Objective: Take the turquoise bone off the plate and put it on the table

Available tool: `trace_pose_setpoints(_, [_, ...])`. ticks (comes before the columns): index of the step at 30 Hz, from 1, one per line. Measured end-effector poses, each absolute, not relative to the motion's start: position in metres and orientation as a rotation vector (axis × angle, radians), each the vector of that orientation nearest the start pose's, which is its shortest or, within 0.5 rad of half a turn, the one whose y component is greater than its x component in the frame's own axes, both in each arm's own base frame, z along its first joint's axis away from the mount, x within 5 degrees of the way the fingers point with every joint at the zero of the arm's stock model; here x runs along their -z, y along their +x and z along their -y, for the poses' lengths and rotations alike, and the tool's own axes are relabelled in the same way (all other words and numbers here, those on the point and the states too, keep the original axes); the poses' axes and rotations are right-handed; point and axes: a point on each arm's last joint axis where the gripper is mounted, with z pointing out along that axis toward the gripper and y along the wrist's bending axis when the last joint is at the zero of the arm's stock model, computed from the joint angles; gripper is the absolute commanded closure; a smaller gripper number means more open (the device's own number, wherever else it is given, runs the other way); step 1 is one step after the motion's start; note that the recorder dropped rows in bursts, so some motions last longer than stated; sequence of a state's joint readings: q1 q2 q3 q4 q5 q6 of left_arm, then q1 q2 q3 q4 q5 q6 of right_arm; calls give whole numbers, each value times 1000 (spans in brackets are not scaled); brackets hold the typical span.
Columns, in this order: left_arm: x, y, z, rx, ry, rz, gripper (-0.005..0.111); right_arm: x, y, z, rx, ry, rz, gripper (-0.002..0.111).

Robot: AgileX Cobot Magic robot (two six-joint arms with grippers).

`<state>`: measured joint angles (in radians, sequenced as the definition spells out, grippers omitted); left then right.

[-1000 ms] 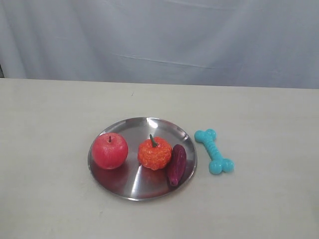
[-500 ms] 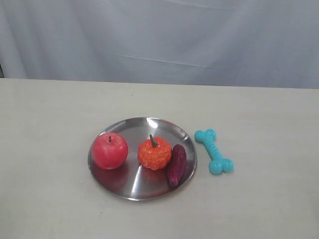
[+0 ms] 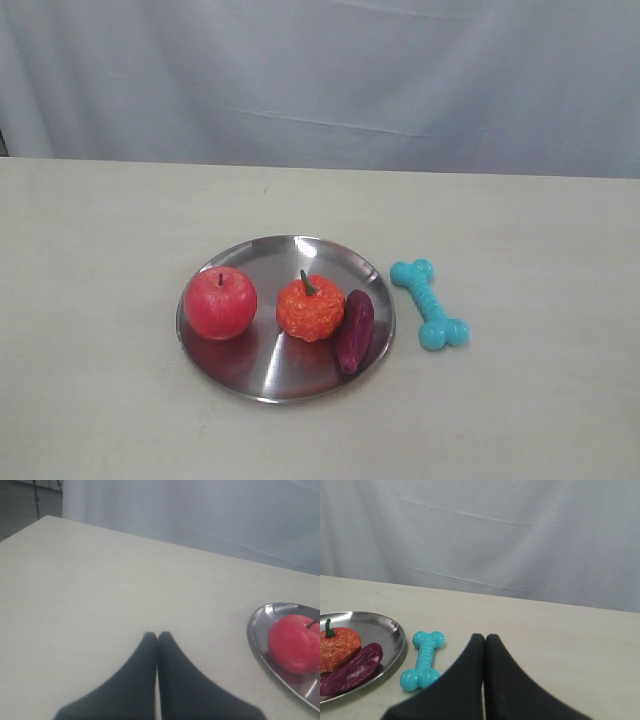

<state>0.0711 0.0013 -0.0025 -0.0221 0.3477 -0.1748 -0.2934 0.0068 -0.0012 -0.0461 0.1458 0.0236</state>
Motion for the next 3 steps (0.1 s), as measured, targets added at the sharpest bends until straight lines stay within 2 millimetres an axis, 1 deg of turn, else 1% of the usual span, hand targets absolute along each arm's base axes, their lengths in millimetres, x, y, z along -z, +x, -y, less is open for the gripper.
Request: trace_pose_setpoints(3, [-183,53,-3,94,-238,-1815,107,-200,54,17,247,227,-1625,108])
